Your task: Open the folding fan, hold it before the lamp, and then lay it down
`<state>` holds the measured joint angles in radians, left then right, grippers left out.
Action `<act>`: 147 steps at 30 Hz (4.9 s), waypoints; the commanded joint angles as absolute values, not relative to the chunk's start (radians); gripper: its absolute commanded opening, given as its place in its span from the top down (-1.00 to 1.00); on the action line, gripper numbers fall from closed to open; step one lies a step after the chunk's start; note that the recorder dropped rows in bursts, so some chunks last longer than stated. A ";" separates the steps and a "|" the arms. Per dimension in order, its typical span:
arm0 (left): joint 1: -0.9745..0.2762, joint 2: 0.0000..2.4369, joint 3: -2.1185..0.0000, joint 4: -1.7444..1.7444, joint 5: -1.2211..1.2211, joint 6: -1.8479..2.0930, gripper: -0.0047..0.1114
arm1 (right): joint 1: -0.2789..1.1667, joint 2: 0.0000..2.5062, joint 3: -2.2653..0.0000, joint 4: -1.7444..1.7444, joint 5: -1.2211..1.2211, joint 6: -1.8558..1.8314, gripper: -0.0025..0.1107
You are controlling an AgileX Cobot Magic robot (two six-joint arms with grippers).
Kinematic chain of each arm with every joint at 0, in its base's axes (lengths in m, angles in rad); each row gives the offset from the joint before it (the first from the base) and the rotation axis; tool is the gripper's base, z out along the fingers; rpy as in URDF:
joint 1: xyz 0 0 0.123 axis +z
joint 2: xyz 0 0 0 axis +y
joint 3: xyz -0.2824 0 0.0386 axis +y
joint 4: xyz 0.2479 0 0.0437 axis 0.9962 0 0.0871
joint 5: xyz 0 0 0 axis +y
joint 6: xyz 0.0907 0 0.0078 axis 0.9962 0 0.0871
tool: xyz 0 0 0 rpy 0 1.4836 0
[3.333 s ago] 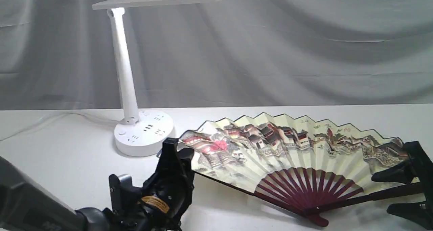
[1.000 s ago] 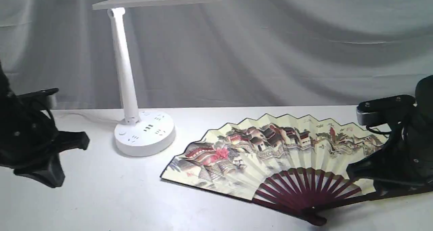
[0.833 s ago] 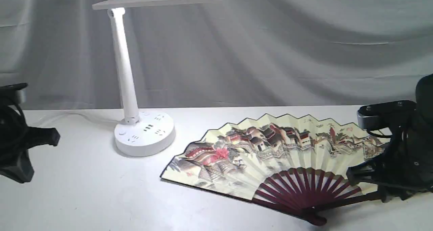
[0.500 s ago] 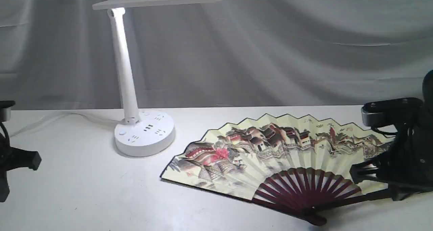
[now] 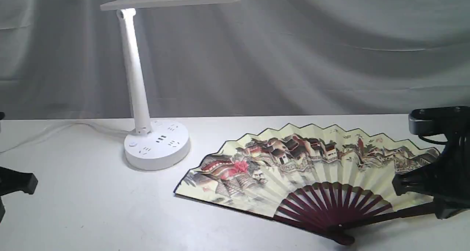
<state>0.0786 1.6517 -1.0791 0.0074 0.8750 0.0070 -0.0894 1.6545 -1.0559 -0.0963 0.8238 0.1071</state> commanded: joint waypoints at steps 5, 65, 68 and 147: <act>0.069 1.595 -1.070 0.000 0.855 0.015 0.92 | -0.103 1.643 -1.061 -0.084 0.832 0.078 0.96; -0.006 0.155 -1.070 0.026 1.029 0.030 0.92 | -0.119 0.271 -1.061 -0.131 1.144 0.000 0.96; -0.006 0.081 -1.070 0.031 1.051 0.041 0.92 | -0.119 0.198 -1.061 -0.131 1.196 0.000 0.96; -0.046 0.000 0.000 -0.021 0.149 0.113 0.92 | -0.119 0.000 0.000 -0.033 0.210 -0.010 0.96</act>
